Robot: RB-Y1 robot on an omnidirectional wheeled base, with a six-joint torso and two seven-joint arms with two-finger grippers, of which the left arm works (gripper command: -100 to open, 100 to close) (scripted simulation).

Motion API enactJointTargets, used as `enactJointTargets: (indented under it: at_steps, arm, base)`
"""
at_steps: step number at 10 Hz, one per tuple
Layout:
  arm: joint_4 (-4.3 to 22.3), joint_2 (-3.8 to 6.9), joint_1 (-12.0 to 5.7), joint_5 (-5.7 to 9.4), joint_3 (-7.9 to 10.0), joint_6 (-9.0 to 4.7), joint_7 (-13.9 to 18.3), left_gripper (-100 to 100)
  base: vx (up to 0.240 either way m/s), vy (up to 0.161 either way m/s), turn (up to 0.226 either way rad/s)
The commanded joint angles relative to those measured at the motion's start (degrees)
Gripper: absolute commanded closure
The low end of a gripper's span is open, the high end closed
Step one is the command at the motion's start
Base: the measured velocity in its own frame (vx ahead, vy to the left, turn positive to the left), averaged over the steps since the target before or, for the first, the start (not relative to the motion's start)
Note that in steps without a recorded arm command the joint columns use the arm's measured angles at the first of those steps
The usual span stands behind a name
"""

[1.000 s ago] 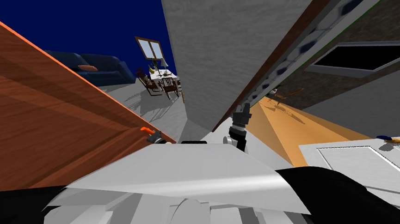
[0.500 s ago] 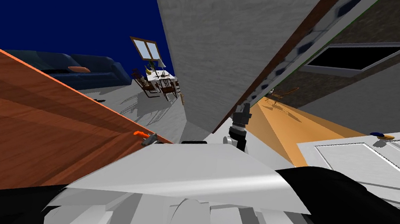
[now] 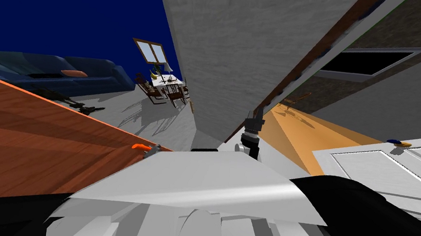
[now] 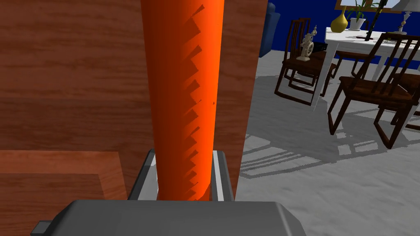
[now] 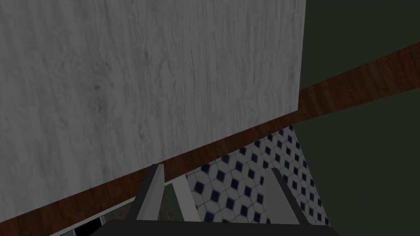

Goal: Push the door open

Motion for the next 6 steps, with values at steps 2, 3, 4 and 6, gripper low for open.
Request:
enactJointTargets:
  at_steps: [2,3,4,6]
  arm:
    - [0.13,0.31,-0.21,1.09,0.96,-0.98,-0.50,100]
    - [0.20,0.41,-0.31,1.63,1.42,-1.46,-0.75,100]
    - [0.28,0.50,-0.42,2.24,1.97,-2.02,-1.03,100]
    - [0.46,0.54,-0.70,3.71,3.25,-3.34,-1.70,100]
  base:
    - [0.064,0.149,-0.010]
    - [0.072,0.214,-0.020]
    - [0.099,0.226,-0.019]
    - [0.122,0.196,0.009]
